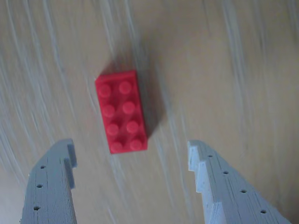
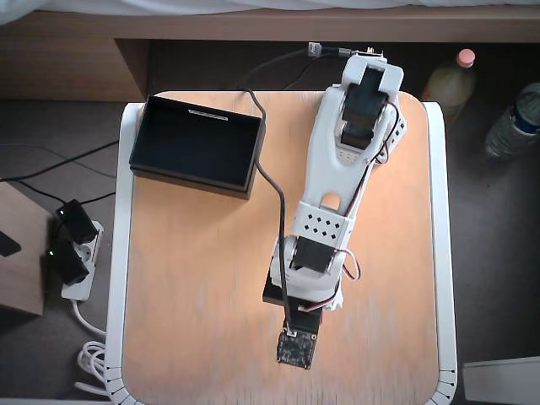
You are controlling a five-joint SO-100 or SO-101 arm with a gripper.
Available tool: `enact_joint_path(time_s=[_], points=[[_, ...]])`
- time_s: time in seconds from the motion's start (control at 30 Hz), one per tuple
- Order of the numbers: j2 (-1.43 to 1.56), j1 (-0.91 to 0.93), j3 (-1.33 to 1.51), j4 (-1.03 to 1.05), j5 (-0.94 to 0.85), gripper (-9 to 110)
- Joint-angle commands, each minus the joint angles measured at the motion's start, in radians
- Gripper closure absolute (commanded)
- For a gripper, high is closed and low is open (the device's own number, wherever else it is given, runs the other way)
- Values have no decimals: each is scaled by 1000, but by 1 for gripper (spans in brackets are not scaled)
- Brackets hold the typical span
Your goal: Grasp a lego block and put it in the bin.
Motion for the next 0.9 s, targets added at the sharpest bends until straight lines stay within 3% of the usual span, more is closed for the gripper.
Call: enact_joint_path(time_s=[0.0, 0.87], points=[[-9, -20, -135, -44, 0, 77], [-129, -84, -132, -120, -74, 77]])
